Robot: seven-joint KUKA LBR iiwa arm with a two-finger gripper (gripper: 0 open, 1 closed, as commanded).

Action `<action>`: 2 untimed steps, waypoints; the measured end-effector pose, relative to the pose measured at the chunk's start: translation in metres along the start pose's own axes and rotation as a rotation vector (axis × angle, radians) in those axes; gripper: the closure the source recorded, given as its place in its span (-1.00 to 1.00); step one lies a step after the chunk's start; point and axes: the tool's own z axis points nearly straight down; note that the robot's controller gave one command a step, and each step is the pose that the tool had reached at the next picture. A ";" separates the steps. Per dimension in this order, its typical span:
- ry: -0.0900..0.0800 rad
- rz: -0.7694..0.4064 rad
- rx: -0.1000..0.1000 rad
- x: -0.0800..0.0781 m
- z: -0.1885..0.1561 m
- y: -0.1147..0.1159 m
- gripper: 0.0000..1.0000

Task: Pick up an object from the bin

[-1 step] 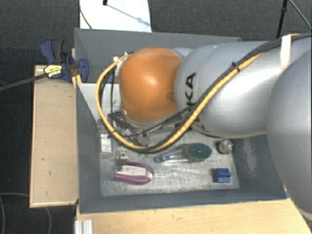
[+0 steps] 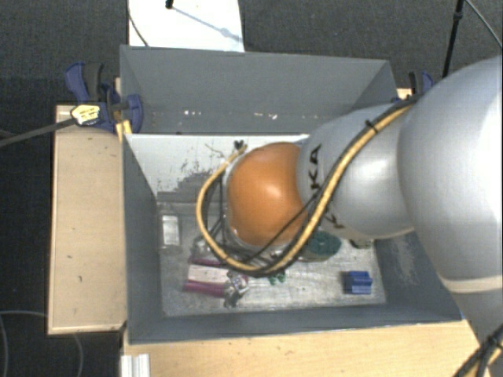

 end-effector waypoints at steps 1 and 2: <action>-0.004 -0.062 0.002 -0.002 0.017 -0.016 -1.00; 0.006 -0.057 -0.002 0.001 0.019 -0.014 1.00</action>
Offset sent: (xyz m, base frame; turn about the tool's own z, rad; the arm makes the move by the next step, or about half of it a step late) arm 0.0039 -0.0151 -0.0209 -0.0638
